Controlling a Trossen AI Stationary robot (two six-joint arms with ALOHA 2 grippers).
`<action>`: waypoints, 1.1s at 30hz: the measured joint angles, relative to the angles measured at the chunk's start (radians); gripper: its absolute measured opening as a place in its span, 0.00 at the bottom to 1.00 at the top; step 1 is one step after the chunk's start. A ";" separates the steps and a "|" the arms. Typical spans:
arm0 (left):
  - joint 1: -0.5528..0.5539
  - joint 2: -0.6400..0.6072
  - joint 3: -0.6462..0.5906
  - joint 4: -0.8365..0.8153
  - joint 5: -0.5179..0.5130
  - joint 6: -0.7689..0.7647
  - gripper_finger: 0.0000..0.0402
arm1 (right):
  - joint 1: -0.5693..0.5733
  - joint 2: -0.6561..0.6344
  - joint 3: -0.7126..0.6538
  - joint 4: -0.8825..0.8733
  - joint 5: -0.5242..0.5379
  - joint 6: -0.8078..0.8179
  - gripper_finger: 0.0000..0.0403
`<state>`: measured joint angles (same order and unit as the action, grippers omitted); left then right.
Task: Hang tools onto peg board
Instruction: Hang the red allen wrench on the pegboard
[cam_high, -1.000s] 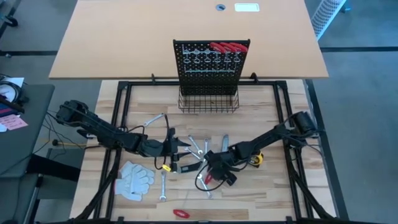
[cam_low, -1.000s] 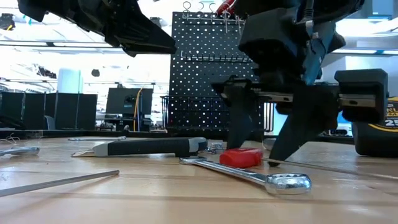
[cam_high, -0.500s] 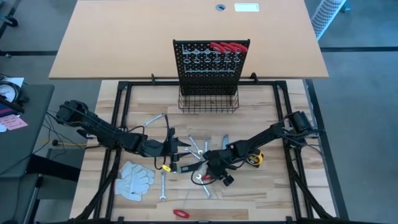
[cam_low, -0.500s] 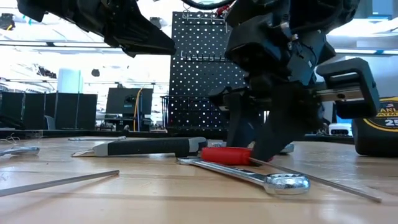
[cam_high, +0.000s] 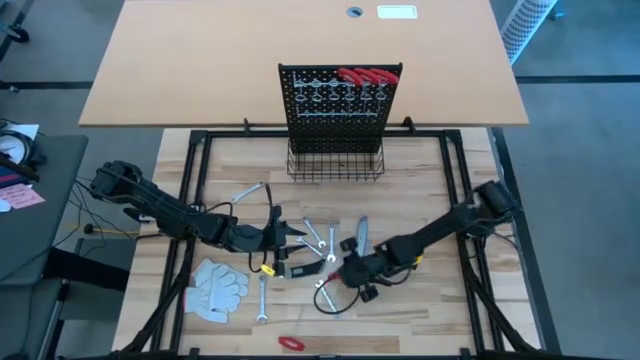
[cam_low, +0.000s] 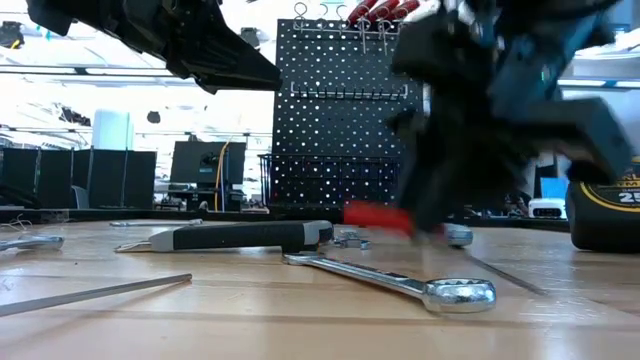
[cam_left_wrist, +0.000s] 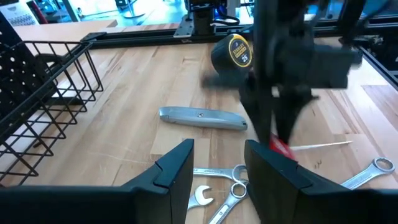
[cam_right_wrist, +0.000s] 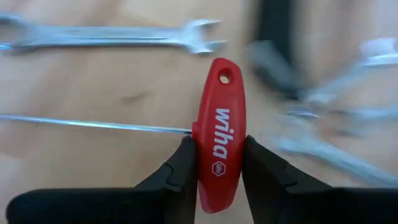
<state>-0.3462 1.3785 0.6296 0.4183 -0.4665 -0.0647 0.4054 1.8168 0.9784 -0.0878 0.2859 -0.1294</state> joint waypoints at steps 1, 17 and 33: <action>0.000 0.000 0.000 -0.001 0.000 0.000 0.34 | 0.014 -0.036 0.004 -0.028 0.077 -0.004 0.25; 0.000 0.000 0.000 0.018 0.000 0.000 0.34 | -0.106 -0.403 0.302 0.430 0.884 -1.150 0.25; 0.001 0.000 0.000 0.016 0.000 0.019 0.34 | -0.577 -0.330 0.591 0.553 0.488 -1.460 0.25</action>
<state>-0.3457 1.3785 0.6296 0.4345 -0.4667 -0.0460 -0.1714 1.4867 1.5694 0.4657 0.7736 -1.5899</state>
